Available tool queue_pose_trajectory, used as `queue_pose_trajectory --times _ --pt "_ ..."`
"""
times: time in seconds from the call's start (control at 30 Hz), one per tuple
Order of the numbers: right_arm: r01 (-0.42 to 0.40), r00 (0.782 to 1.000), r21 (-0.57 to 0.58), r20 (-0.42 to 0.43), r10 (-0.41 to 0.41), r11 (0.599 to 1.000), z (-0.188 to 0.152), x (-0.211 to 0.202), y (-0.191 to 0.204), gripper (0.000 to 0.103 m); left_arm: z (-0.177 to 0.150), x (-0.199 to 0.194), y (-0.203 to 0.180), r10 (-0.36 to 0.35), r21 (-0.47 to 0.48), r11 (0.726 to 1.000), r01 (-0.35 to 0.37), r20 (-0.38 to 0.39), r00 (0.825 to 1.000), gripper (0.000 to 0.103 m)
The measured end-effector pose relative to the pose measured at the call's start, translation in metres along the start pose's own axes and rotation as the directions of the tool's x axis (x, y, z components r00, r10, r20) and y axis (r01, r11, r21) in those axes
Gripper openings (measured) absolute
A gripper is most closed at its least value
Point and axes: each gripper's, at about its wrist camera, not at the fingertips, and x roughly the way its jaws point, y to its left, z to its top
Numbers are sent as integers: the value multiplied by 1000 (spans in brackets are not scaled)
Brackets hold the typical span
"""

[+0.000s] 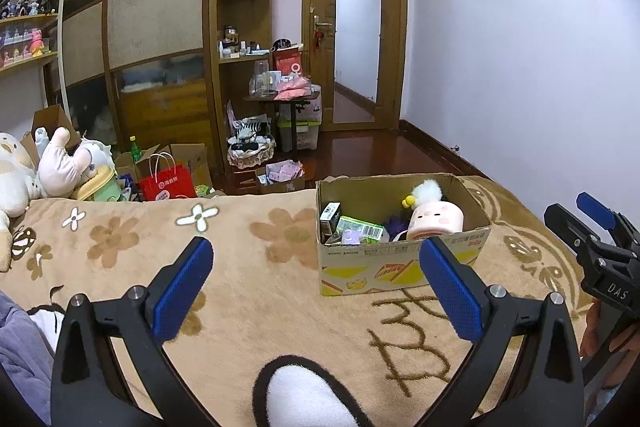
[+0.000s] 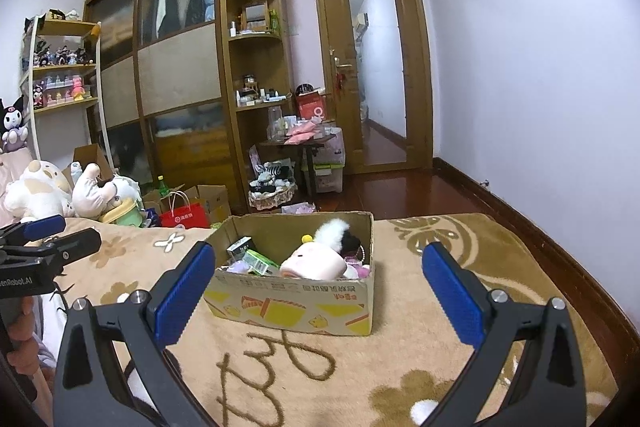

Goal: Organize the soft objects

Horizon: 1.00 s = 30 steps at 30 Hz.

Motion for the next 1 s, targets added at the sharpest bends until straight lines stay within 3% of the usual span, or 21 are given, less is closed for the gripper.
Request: queue_pose_trajectory --times 1.0 --pt "29 1000 14 -12 -29 999 -2 9 -1 103 -7 13 -8 2 12 1000 -2 -20 1000 102"
